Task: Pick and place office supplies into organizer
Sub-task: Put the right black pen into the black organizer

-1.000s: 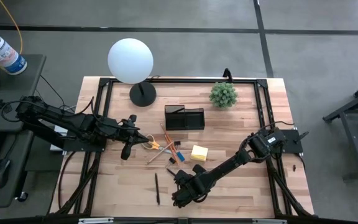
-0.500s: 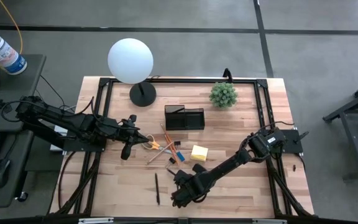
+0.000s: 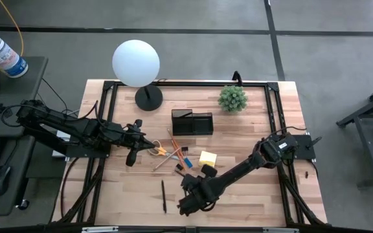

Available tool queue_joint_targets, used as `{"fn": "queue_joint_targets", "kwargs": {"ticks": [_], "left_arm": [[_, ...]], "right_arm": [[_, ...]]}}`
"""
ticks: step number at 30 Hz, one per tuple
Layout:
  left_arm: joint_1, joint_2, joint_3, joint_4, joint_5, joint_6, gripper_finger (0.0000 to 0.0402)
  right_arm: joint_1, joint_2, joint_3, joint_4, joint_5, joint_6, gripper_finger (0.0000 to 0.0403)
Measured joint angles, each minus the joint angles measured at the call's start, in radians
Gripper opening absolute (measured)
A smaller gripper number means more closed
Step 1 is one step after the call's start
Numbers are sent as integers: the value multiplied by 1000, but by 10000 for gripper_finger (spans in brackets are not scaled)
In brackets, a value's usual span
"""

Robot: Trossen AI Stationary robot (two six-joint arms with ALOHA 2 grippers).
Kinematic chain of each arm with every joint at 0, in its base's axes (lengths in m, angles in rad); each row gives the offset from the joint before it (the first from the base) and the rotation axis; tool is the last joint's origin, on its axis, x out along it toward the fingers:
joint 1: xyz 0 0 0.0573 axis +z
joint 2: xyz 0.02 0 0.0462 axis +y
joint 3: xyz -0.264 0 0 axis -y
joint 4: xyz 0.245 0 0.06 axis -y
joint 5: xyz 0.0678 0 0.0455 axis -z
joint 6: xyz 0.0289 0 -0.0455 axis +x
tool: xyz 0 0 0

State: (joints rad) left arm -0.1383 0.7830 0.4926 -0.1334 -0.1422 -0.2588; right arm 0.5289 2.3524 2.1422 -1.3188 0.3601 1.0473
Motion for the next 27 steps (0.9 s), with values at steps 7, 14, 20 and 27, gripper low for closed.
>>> {"fn": "queue_joint_targets", "kwargs": {"ticks": [7,14,20,27], "left_arm": [[0,0,0,-29,31,0,1],[0,0,0,-57,31,0,1],[0,0,0,-62,57,0,1],[0,0,0,-103,75,0,1]], "right_arm": [[-35,-3,161,-249,121,-38,24],[-119,-13,209,-249,134,-243,25],[-209,-21,199,-252,152,-424,23],[-313,-21,199,-252,203,-680,22]]}}
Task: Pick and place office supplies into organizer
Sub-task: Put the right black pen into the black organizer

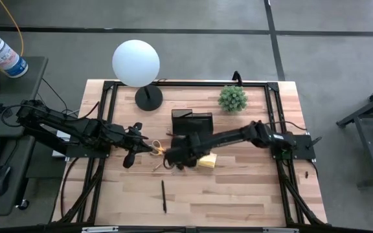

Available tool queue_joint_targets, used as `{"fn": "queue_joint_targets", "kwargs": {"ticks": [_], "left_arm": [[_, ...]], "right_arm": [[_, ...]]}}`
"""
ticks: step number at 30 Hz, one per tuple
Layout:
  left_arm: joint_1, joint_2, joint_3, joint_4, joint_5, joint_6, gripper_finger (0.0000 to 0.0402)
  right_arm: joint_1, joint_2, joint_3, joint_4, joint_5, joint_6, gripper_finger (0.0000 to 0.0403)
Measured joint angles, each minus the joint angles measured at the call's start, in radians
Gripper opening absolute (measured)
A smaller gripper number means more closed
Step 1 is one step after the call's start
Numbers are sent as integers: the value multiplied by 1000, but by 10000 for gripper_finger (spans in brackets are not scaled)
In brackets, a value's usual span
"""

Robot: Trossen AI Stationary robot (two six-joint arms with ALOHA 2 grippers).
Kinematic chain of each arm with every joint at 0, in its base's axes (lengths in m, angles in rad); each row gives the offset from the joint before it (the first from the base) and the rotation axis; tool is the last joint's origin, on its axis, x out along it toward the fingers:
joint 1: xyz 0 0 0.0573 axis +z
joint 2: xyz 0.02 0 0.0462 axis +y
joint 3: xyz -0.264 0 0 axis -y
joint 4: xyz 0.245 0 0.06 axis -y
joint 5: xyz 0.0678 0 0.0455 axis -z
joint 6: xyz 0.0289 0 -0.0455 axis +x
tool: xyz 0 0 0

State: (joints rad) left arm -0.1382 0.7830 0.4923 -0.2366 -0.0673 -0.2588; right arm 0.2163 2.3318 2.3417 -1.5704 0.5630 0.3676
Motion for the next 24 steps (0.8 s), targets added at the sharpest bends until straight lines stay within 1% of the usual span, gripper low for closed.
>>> {"fn": "queue_joint_targets", "kwargs": {"ticks": [5,8,11,15,17,22,24], "left_arm": [[0,0,0,-12,0,0,1],[0,0,0,-15,0,0,1],[0,0,0,-15,0,0,1],[0,0,0,-22,0,1,1],[0,0,0,-31,0,1,1],[0,0,0,-38,0,3,1],[0,0,0,-38,-1,4,1]], "right_arm": [[-71,-2,0,0,110,-163,24],[-108,-2,0,0,199,-292,22],[-137,-3,0,-1,272,-417,22],[-157,-3,0,-1,354,-541,23],[-164,-3,0,-1,376,-597,23],[-188,-3,0,-1,381,-713,21],[-205,-3,0,-1,402,-748,21]]}}
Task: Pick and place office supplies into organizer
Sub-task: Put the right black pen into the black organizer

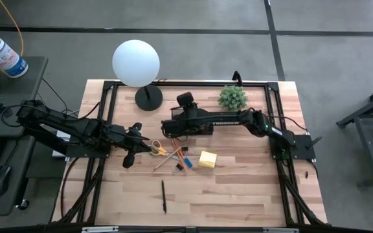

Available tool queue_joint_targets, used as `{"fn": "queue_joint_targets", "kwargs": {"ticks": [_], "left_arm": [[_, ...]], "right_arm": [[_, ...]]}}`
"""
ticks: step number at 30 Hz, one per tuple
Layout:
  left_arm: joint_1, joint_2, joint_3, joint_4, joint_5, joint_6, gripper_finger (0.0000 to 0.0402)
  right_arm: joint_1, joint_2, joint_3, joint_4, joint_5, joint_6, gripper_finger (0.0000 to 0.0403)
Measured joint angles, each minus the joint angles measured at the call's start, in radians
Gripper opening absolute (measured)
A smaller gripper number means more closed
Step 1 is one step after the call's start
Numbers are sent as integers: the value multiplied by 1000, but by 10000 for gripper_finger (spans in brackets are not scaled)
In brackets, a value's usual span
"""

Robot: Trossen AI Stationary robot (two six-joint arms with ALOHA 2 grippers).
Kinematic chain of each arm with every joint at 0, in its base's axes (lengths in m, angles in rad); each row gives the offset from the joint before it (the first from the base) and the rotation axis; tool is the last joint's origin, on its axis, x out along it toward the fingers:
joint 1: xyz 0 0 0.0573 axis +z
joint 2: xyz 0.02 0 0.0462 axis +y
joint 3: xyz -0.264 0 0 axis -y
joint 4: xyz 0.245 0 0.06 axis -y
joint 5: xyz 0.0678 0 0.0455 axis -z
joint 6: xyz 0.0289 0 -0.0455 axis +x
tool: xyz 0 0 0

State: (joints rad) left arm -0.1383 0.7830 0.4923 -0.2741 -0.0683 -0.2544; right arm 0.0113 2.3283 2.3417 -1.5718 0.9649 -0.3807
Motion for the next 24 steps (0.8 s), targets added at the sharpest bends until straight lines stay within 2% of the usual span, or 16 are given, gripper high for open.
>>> {"fn": "queue_joint_targets", "kwargs": {"ticks": [7,12,24], "left_arm": [[0,0,0,0,-3,57,1],[0,0,0,0,-3,75,1],[0,0,0,-80,-3,75,1]], "right_arm": [[-68,0,0,0,1,-50,21],[-105,0,-2,0,-138,-57,24],[-82,0,-2,0,-295,-106,24]]}}
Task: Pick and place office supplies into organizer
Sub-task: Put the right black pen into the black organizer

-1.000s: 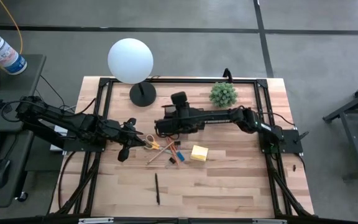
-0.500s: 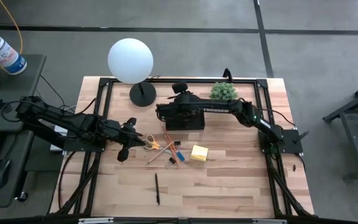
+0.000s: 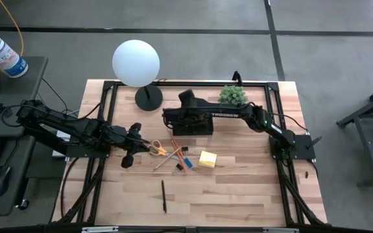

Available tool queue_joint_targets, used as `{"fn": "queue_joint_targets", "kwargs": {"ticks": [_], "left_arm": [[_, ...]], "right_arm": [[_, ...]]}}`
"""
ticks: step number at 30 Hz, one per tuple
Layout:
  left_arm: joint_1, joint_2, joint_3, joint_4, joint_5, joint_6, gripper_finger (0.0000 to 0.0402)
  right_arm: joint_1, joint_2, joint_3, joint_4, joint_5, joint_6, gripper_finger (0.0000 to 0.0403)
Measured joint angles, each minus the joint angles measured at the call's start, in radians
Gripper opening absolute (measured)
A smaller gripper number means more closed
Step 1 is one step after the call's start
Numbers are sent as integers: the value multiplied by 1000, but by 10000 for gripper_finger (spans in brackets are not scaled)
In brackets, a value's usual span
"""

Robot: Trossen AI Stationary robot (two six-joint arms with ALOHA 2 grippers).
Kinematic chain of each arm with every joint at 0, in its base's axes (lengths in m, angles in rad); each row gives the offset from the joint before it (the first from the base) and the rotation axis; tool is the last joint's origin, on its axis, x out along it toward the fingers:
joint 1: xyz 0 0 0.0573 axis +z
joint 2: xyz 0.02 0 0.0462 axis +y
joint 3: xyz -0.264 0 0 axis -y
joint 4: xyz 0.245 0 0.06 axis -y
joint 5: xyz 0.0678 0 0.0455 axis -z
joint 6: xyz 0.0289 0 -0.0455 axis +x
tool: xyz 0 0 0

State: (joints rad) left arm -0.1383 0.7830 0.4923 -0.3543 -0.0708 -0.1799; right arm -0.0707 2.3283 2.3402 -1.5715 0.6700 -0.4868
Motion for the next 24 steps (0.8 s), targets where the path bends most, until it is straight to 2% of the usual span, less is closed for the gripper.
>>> {"fn": "queue_joint_targets", "kwargs": {"ticks": [12,24], "left_arm": [[0,0,0,-13,0,0,1],[0,0,0,-13,0,0,1]], "right_arm": [[-10,15,0,1,-43,-16,26],[-14,30,0,8,-11,-12,40]]}}
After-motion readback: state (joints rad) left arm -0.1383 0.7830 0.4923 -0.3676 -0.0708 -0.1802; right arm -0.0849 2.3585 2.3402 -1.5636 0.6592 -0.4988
